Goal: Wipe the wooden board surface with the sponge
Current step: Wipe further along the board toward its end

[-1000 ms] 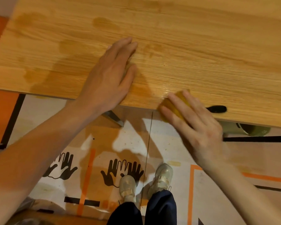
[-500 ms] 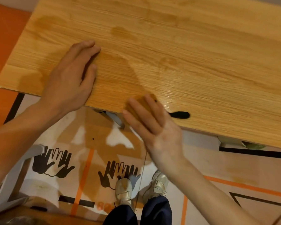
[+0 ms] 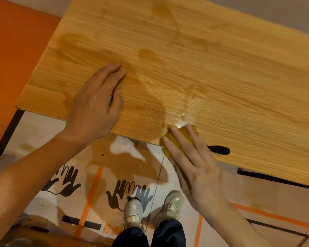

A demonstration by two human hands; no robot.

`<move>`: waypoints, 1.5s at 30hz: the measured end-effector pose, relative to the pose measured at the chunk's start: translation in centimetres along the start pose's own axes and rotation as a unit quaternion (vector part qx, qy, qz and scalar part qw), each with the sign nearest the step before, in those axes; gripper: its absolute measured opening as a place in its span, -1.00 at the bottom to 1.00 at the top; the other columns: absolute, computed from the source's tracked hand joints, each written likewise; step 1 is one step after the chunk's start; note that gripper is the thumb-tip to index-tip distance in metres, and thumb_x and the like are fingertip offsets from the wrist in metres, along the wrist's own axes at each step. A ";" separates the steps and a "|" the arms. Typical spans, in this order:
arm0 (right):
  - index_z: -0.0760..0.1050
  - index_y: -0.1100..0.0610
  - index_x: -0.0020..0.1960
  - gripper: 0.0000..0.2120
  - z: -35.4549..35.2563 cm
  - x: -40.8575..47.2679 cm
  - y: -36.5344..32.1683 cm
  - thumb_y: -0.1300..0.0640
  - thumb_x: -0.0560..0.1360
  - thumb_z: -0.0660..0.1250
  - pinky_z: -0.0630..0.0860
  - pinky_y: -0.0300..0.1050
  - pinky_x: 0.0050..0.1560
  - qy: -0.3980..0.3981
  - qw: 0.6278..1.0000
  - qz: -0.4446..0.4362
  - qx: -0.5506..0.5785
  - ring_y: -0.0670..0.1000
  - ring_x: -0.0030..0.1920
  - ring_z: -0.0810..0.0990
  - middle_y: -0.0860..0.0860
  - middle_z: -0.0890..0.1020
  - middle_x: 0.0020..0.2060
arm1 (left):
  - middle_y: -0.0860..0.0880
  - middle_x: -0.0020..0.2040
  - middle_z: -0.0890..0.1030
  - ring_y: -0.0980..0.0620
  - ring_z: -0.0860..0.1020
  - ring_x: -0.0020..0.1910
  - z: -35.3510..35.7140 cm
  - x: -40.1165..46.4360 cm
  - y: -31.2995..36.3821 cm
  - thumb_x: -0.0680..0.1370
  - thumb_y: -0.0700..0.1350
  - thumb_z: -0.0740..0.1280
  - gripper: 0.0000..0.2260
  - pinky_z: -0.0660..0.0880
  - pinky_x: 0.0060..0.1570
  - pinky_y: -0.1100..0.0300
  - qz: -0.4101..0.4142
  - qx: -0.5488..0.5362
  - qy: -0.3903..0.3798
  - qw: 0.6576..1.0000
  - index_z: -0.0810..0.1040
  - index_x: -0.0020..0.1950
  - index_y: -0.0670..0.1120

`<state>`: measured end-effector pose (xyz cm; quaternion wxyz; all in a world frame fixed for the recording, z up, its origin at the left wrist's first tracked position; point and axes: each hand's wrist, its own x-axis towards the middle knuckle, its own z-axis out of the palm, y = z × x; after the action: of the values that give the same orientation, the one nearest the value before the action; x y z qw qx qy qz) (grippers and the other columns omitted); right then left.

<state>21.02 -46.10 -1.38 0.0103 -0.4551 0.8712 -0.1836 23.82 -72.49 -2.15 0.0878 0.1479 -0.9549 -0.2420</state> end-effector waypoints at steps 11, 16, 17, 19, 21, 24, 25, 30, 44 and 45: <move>0.31 0.02 0.48 -0.61 0.9 5.2 -4.8 0.04 0.67 0.12 0.16 0.07 0.54 -0.058 0.992 0.080 0.077 0.02 0.57 0.06 -0.04 0.27 0.51 | -0.08 0.59 0.30 -0.06 0.25 0.59 0.1 -0.1 0.0 0.72 -0.18 0.11 -0.61 0.26 0.53 -0.11 0.000 -0.003 0.001 1.000 0.34 0.56 -0.16; 0.21 0.00 0.52 -0.58 0.8 12.9 -4.0 -0.01 0.68 0.02 -0.02 0.03 0.57 -0.053 0.983 0.161 0.069 0.00 0.58 -0.07 -0.06 0.15 0.55 | -0.07 0.59 0.30 -0.03 0.25 0.59 0.2 0.0 -0.3 0.71 -0.18 0.12 -0.61 0.26 0.54 -0.08 0.009 -0.008 0.007 1.000 0.35 0.55 -0.16; 0.21 0.00 0.52 -0.58 0.8 12.4 -4.2 -0.01 0.68 0.02 -0.03 0.03 0.57 -0.056 0.983 0.156 0.073 0.00 0.58 -0.09 -0.06 0.14 0.55 | -0.08 0.59 0.30 -0.04 0.25 0.59 0.2 0.0 -0.3 0.71 -0.18 0.13 -0.61 0.27 0.54 -0.08 0.011 -0.009 0.008 1.000 0.35 0.55 -0.16; 0.21 0.01 0.52 -0.59 0.5 8.8 -5.0 0.02 0.68 0.05 0.01 0.07 0.56 -0.069 0.986 0.132 0.078 0.01 0.58 -0.08 -0.06 0.14 0.55 | -0.08 0.58 0.32 -0.05 0.26 0.59 0.2 0.0 -0.3 0.71 -0.18 0.14 -0.61 0.26 0.54 -0.07 0.016 -0.009 0.012 1.000 0.36 0.55 -0.17; 0.23 0.02 0.51 -0.59 -0.1 4.9 -5.7 0.05 0.68 0.08 0.07 0.11 0.55 -0.079 0.989 0.094 0.084 0.03 0.58 -0.04 -0.03 0.17 0.55 | -0.09 0.58 0.32 -0.06 0.26 0.59 0.3 0.0 -0.4 0.70 -0.17 0.14 -0.61 0.26 0.54 -0.07 0.020 -0.006 0.016 1.000 0.36 0.54 -0.17; 0.21 -0.02 0.52 -0.60 -0.2 6.7 -3.6 0.02 0.69 0.06 0.03 0.07 0.57 -0.073 0.988 0.107 0.079 -0.01 0.58 -0.04 -0.06 0.16 0.55 | -0.09 0.58 0.33 -0.07 0.26 0.59 0.4 0.0 -0.6 0.70 -0.16 0.13 -0.61 0.26 0.55 -0.05 0.020 -0.005 0.016 1.000 0.36 0.54 -0.16; 0.19 -0.04 0.52 -0.60 -0.1 8.8 -2.7 0.00 0.69 0.05 0.00 0.05 0.58 -0.066 0.987 0.133 0.065 -0.02 0.58 -0.06 -0.08 0.15 0.55 | -0.09 0.58 0.33 -0.07 0.26 0.59 0.4 0.1 -0.5 0.70 -0.16 0.13 -0.61 0.25 0.55 -0.04 0.019 -0.007 0.016 1.000 0.36 0.54 -0.15; 0.23 0.04 0.52 -0.59 0.2 12.1 -1.2 0.06 0.68 0.10 -0.03 0.07 0.57 -0.019 0.980 0.185 0.065 0.04 0.58 -0.06 -0.04 0.18 0.55 | -0.11 0.57 0.34 -0.08 0.28 0.58 0.1 0.1 -0.3 0.69 -0.19 0.16 -0.61 0.24 0.56 -0.03 0.015 -0.015 0.013 1.000 0.38 0.53 -0.18; 0.19 0.04 0.53 -0.58 -0.8 8.6 1.6 0.09 0.68 0.09 -0.06 0.06 0.58 -0.003 0.978 0.191 0.080 0.03 0.58 -0.07 -0.04 0.13 0.56 | -0.09 0.58 0.33 -0.08 0.28 0.57 0.0 0.2 0.1 0.65 -0.18 0.16 -0.57 0.20 0.56 -0.04 -0.009 -0.033 0.002 0.999 0.39 0.53 -0.16; 0.16 0.01 0.54 -0.56 -0.7 6.2 0.6 0.08 0.68 0.08 -0.09 0.04 0.58 -0.018 0.982 0.173 0.079 0.03 0.59 -0.07 -0.06 0.11 0.57 | -0.09 0.57 0.34 -0.09 0.29 0.57 -0.1 0.3 0.2 0.64 -0.18 0.17 -0.57 0.23 0.55 -0.07 -0.009 -0.034 0.004 0.999 0.40 0.53 -0.17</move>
<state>16.77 -50.48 0.03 0.0934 -0.2990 0.9191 -0.2391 23.57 -72.49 -1.96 0.0943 0.1547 -0.9443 -0.2747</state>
